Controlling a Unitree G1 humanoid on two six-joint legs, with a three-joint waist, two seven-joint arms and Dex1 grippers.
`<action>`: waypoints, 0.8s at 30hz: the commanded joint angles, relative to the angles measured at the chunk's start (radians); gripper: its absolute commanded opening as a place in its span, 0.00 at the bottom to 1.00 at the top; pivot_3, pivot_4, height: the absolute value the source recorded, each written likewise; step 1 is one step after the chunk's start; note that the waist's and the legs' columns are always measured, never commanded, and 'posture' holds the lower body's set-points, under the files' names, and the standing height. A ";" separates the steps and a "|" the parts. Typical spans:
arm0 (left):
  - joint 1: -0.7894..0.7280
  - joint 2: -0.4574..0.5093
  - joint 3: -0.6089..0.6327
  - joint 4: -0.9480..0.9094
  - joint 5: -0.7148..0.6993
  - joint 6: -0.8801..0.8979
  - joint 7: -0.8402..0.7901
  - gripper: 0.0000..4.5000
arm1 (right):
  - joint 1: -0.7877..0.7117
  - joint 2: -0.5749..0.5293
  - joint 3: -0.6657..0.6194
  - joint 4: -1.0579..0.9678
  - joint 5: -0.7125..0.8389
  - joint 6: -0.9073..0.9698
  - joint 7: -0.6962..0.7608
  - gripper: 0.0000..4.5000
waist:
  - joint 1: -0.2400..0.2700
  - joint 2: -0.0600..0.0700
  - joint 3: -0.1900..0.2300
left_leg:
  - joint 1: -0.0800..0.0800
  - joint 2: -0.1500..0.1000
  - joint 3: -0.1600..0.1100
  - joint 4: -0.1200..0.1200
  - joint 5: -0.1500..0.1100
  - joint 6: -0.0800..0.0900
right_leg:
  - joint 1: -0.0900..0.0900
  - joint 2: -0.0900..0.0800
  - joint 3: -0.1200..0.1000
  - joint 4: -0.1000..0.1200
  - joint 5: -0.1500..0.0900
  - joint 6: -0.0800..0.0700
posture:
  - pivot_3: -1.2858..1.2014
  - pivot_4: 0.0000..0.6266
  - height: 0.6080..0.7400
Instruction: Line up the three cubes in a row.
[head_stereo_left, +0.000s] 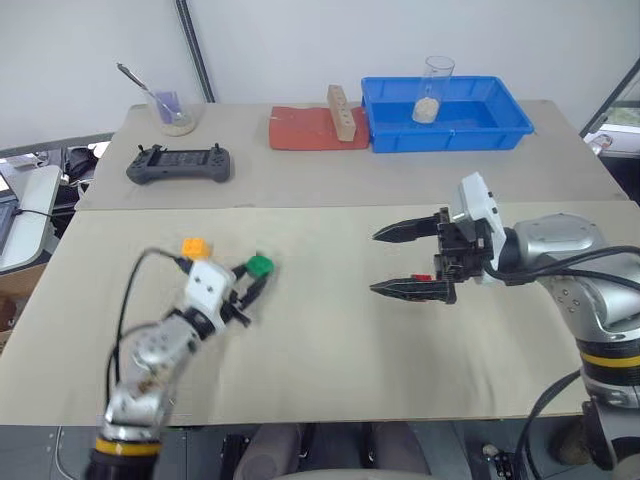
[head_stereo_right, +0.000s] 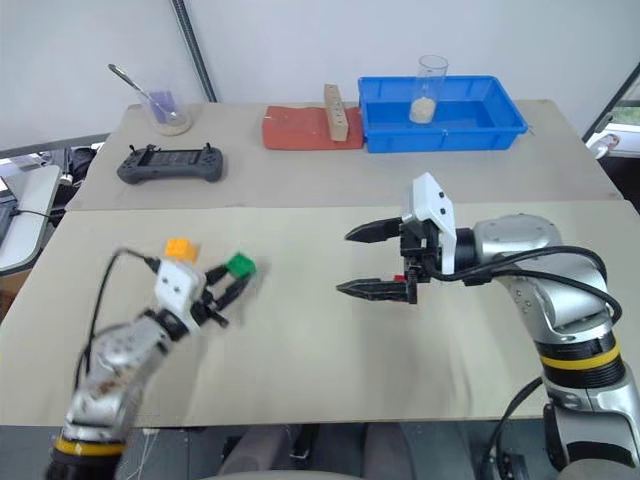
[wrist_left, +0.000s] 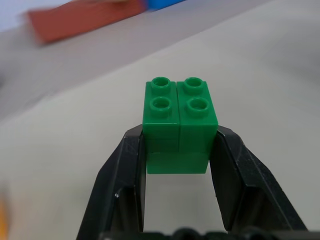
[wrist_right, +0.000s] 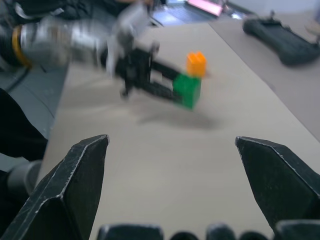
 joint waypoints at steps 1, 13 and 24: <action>-0.147 0.024 -0.097 0.075 -0.055 0.011 -0.222 0.29 | 0.037 -0.042 -0.067 -0.044 0.006 -0.015 -0.002 1.00 | -0.005 0.000 0.000 | 0.001 -0.001 0.001 0.000 -0.001 0.001 | 0.001 -0.001 0.001 0.000 0.000 0.000 | 0.52 0.24 1.00; -0.423 -0.206 -0.379 0.476 0.118 -0.190 -0.382 0.29 | 0.214 -0.103 -0.172 -0.137 0.031 0.009 -0.064 1.00 | -0.021 -0.002 0.001 | -0.002 0.001 0.001 0.000 0.003 0.011 | 0.000 -0.001 0.003 0.000 0.001 0.001 | 0.52 0.24 1.00; -0.525 -0.340 -0.380 0.734 0.193 -0.336 -0.372 0.29 | 0.249 -0.104 -0.188 -0.140 0.025 0.003 -0.087 1.00 | -0.013 -0.002 0.001 | -0.003 0.000 0.001 0.002 0.003 0.011 | 0.000 -0.001 0.002 0.000 0.001 0.001 | 0.52 0.24 1.00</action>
